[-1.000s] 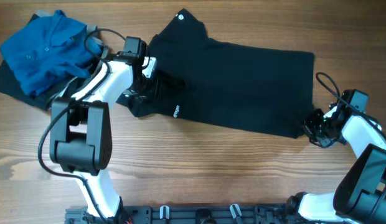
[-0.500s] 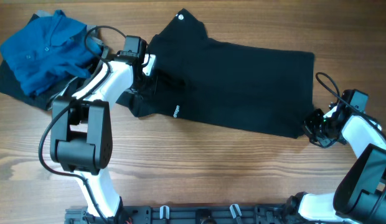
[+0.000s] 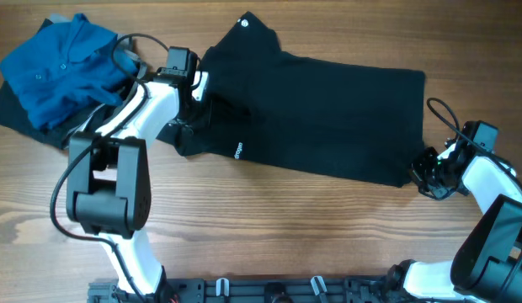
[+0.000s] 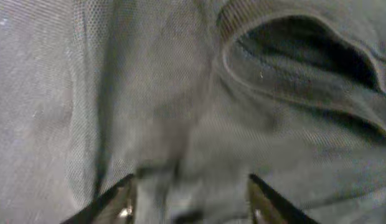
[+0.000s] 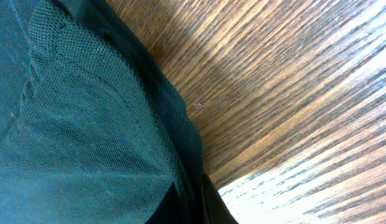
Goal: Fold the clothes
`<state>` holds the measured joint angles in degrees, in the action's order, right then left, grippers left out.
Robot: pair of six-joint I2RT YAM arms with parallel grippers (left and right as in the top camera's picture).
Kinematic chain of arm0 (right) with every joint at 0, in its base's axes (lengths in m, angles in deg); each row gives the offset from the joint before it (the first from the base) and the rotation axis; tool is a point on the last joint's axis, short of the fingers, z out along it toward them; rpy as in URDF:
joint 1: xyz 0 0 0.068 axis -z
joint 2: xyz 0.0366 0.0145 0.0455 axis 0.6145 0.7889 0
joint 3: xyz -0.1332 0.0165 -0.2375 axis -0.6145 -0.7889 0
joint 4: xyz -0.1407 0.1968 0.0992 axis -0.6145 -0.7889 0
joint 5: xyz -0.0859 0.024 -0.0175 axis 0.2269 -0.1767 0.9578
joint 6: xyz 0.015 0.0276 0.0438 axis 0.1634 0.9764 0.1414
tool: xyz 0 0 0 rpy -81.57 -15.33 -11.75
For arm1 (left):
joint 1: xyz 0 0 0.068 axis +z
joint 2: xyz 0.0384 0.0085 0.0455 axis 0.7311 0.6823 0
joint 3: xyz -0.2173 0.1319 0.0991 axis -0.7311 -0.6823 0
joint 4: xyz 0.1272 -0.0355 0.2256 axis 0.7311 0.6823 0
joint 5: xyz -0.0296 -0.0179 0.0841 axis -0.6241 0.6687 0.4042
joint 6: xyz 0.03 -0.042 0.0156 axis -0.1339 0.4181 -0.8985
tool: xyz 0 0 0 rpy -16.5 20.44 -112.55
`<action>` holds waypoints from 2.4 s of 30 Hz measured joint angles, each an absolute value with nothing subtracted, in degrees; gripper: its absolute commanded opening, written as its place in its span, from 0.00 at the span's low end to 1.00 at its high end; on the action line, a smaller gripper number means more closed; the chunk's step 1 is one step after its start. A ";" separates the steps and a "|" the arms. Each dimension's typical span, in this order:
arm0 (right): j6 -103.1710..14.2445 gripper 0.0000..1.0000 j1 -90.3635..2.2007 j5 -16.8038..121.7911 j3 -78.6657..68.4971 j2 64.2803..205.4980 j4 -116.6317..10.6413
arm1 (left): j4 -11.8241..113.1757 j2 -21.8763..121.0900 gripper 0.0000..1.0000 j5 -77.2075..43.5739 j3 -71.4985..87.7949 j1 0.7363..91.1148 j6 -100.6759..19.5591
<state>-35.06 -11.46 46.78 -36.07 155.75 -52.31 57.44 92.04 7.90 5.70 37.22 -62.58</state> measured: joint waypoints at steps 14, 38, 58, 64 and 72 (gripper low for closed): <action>-35.09 0.06 -11.46 46.82 -36.07 155.75 -52.35 | 63.08 88.63 0.35 7.90 0.91 37.24 -62.64; -35.35 0.07 -11.46 46.84 -36.07 155.75 -52.37 | 56.92 88.63 0.69 13.13 1.15 37.28 -62.62; -35.50 0.07 -11.46 46.89 -36.07 155.77 -52.48 | 55.78 84.13 0.04 13.17 -4.51 43.29 -59.87; -35.48 0.07 -11.46 46.89 -36.07 155.77 -52.48 | 54.10 84.13 0.37 13.37 -4.42 49.50 -58.82; -35.48 0.07 -11.46 46.91 -36.07 155.77 -52.57 | 62.16 80.48 0.71 6.33 -2.78 48.56 -57.90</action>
